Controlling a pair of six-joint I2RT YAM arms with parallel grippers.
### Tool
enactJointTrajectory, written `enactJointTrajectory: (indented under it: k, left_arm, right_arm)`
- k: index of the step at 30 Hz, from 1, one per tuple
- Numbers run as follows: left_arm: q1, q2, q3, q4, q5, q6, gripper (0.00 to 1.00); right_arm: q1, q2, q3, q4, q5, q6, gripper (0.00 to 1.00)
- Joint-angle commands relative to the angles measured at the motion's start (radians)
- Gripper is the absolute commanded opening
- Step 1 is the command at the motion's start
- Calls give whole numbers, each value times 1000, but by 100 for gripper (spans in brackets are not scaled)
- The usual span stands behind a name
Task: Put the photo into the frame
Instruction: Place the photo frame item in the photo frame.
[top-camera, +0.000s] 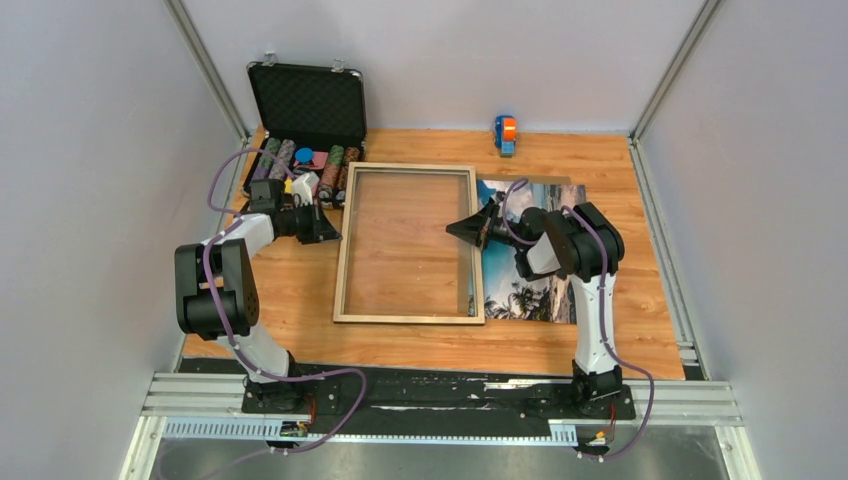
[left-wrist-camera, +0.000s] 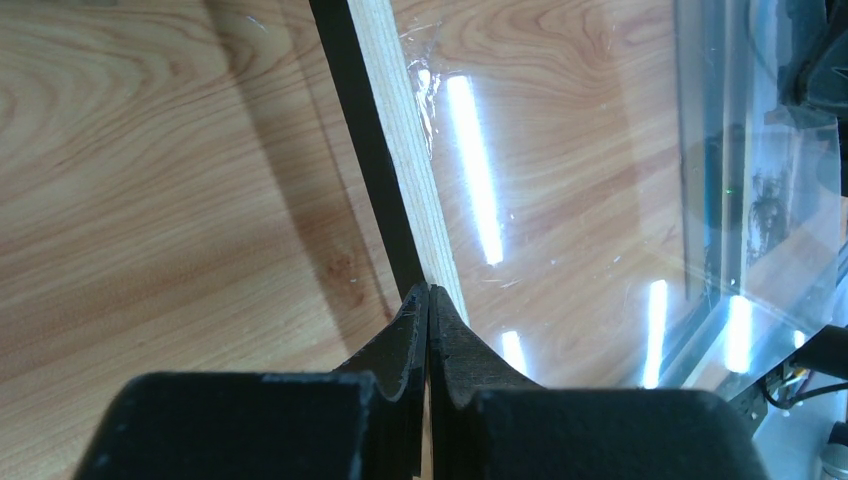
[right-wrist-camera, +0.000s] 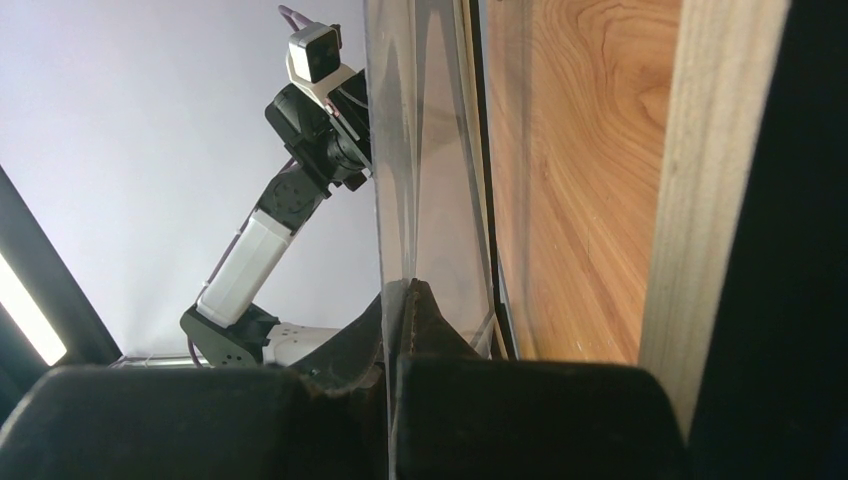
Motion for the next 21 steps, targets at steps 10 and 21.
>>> enactJointTrajectory:
  k: [10, 21]
  left_arm:
    - [7, 0, -10, 14, 2, 11, 2]
    - [7, 5, -12, 18, -4, 9, 0]
  right_arm:
    - [29, 23, -2, 99, 33, 18, 0]
    - [31, 22, 4, 91, 27, 52, 0]
